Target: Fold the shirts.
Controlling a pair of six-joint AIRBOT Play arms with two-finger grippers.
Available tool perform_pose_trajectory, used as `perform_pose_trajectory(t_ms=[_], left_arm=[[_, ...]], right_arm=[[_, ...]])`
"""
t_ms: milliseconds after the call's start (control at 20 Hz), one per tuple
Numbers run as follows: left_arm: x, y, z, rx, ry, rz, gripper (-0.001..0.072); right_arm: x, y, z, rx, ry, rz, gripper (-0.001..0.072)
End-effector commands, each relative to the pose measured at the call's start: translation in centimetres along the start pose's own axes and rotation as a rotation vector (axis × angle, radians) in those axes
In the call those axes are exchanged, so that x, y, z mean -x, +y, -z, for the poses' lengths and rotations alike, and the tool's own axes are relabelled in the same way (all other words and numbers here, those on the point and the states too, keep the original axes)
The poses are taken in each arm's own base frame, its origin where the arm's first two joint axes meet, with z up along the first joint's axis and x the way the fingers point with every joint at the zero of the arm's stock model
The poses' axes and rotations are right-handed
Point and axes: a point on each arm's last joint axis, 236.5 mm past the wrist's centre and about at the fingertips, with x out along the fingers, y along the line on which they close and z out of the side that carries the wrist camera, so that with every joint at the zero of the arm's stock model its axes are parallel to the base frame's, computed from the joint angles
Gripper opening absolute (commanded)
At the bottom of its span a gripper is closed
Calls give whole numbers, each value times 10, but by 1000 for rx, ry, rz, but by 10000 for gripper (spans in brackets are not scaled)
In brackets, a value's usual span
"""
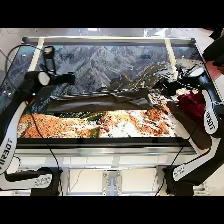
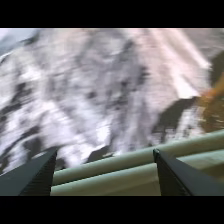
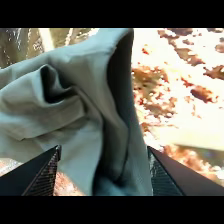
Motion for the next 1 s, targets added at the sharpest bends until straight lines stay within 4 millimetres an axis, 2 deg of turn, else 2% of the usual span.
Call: perform_pose_trajectory(t_ms=[0, 200, 300, 450, 550, 650, 800, 850, 950], left_arm=[[-17, -47, 8, -76, 26, 61, 711], [-22, -69, 19, -105, 50, 90, 711], [-21, -70, 24, -106, 71, 92, 711], [-20, -68, 37, -109, 129, 92, 711], [-20, -68, 45, -110, 159, 92, 711], [-21, -68, 50, -111, 177, 91, 711], [-24, -67, 54, -110, 190, 91, 710], [-28, -67, 59, -110, 208, 90, 708], [-37, -65, 81, -107, 281, 89, 681]], right_arm=[[-26, -14, 8, -14, 60, -48, 624], [-46, -16, 8, 9, 64, -34, 624], [-54, -11, 9, 24, 65, -31, 624], [-76, -5, 22, 38, 115, -31, 624], [-90, 5, 35, 51, 163, -41, 616], [-97, 26, 46, 95, 199, -85, 602], [-90, 67, 57, 135, 246, -206, 421], [-83, 79, 57, 142, 258, -243, 315], [-68, 100, 59, 174, 286, -303, 24]])
